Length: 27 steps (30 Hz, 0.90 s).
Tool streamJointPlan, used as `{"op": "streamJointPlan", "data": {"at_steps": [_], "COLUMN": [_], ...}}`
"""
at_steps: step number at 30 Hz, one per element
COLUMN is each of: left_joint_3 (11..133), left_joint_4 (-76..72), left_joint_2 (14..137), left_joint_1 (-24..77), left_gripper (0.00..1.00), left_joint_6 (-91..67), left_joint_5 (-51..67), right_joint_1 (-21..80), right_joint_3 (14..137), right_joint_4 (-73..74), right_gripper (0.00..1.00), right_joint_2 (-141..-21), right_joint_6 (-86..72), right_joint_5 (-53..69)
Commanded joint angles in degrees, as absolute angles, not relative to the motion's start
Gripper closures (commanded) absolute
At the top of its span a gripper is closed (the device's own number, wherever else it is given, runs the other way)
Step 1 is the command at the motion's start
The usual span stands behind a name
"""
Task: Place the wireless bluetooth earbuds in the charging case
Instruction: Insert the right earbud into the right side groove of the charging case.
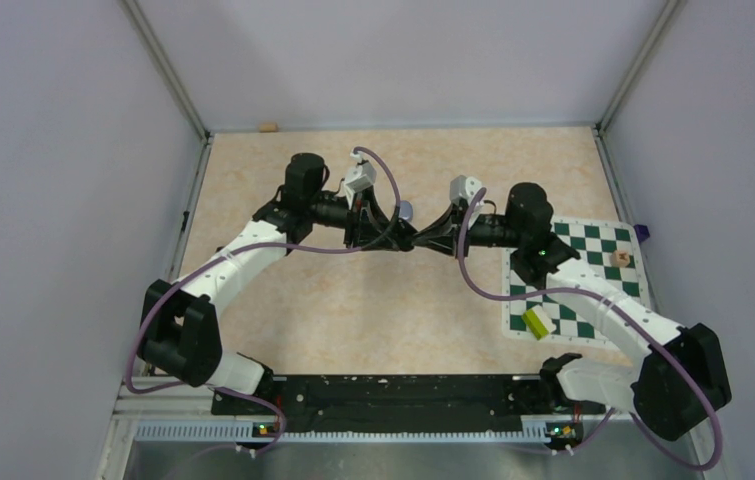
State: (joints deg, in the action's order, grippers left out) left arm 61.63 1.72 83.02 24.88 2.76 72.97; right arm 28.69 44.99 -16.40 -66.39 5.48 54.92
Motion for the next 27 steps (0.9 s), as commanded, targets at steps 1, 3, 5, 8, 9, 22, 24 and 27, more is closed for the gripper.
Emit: {"op": "streamJointPlan", "data": {"at_steps": [1,3,5,8,9,22,24,27], "left_joint_3": [64.1,64.16,64.24,64.16,64.13,64.14,64.25,64.31], "left_joint_4": [-0.54,-0.53,-0.61,-0.59,-0.58,-0.48,-0.4,-0.35], "left_joint_2": [81.04,81.03,81.07,81.04,81.07,81.12,81.19,81.3], "left_joint_1": [25.2,25.14,25.19,25.22,25.19,25.15,25.21,25.21], "left_gripper": [1.0,1.0,1.0,1.0,1.0,1.0,1.0,1.0], "left_joint_6": [3.47,3.51,3.46,3.43,3.45,3.62,3.72,3.82], "left_joint_5": [74.15,74.12,74.21,74.27,74.27,74.41,74.44,74.46], "right_joint_1": [30.33,30.33,30.34,30.32,30.36,29.95,29.6,28.88], "right_joint_3": [46.41,46.34,46.25,46.19,46.15,48.08,48.52,49.15], "right_joint_4": [-16.52,-16.61,-16.73,-17.11,-17.26,-15.16,-14.72,-14.25], "right_gripper": [0.97,0.97,0.97,0.92,0.89,0.76,0.76,0.74], "right_joint_2": [-67.09,-66.8,-66.72,-66.61,-66.48,-62.22,-61.5,-60.33], "right_joint_6": [6.6,6.68,6.47,6.18,6.09,5.74,5.63,5.12], "right_joint_5": [54.64,54.26,54.38,54.9,55.08,55.68,56.24,56.68]}}
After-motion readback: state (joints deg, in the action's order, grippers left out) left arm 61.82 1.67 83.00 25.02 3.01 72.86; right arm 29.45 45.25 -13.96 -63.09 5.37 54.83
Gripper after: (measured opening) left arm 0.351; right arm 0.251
